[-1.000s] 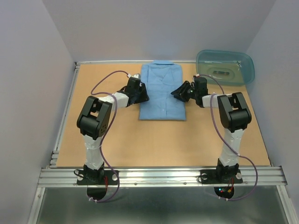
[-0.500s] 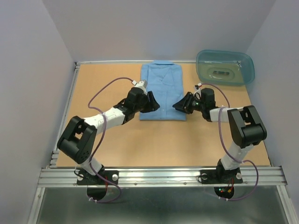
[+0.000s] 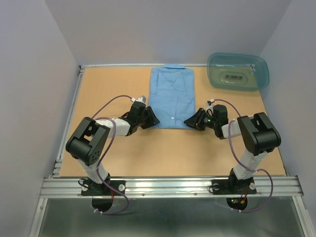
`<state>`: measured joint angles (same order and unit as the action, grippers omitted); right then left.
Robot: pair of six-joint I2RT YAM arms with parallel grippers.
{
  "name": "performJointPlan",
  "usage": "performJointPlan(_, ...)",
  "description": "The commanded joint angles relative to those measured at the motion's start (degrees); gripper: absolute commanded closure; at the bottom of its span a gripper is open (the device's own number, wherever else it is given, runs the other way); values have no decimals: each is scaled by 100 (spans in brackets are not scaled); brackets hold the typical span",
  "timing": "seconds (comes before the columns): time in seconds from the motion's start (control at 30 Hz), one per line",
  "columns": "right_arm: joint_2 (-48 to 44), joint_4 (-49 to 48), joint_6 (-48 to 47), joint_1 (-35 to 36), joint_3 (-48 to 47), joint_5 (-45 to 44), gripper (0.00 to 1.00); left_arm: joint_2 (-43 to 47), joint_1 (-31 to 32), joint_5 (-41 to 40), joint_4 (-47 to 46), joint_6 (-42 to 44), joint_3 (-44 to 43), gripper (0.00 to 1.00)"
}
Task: Fold and stack the long sleeve shirts
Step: Fold the shirt
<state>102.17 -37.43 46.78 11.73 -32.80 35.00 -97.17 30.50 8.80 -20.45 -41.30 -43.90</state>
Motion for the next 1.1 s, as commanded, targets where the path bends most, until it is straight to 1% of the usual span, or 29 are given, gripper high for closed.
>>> performJointPlan(0.0,-581,700,-186,40,222,-537,56,495,-106,-290,426,-45,381,48)
performJointPlan(0.03,-750,1328,-527,49,134,-634,56,610,-106,-352,497,-36,408,47)
performJointPlan(0.07,-951,1674,-756,66,11,-870,56,742,-106,-413,646,-27,452,46)
performJointPlan(0.1,-1301,2043,-985,119,-251,-1081,56,1047,-106,-562,726,-19,470,43)
performJointPlan(0.13,-1305,2360,-1205,128,-384,-1266,56,1207,-97,-650,822,-36,470,42)
performJointPlan(0.17,-1644,2798,-1537,119,-481,-1398,56,1357,-97,-738,927,-54,470,40)
performJointPlan(0.2,-1769,2994,-1697,137,-586,-1609,56,1628,-97,-835,1163,-62,409,37)
performJointPlan(0.27,-2068,3476,-2074,189,-893,-1951,55,1867,-45,-1178,1402,-80,313,32)
performJointPlan(0.33,-2140,3724,-2391,338,-1114,-2251,55,2043,-9,-1432,1543,-89,224,29)
performJointPlan(0.37,-2140,3995,-2506,417,-1306,-2392,55,2026,8,-1468,1622,-98,163,29)
performJointPlan(0.4,-2062,4085,-2629,584,-1387,-2741,55,1913,17,-1503,1762,-89,6,29)
performJointPlan(0.43,-2009,4173,-2744,585,-1457,-2927,55,1834,26,-1530,1816,-71,-74,29)
performJointPlan(0.47,-1938,4322,-2945,768,-1553,-3129,56,1737,35,-1565,1868,-63,-153,29)
performJointPlan(0.57,-1675,4507,-3219,1182,-1791,-3989,58,1298,61,-1670,1983,-27,-400,31)
performJointPlan(0.73,-1191,4622,-3395,1700,-1862,-4449,66,438,70,-1785,2352,148,-839,39)
performJointPlan(0.8,-1077,4648,-3430,1815,-1810,-4581,67,234,70,-1864,2466,253,-988,42)
performJointPlan(0.83,-1059,4648,-3430,1850,-1792,-4555,68,50,70,-1942,2501,280,-1024,46)
performJointPlan(0.9,-989,4683,-3430,1921,-1730,-4511,70,-170,70,-2118,2607,412,-1164,50)
performJointPlan(0.97,-910,4806,-3474,2035,-1748,-4485,72,-302,70,-2224,2703,543,-1270,53)
performJointPlan(1.07,-691,5130,-3518,2263,-1896,-4126,72,-566,70,-2382,2870,754,-1542,55)
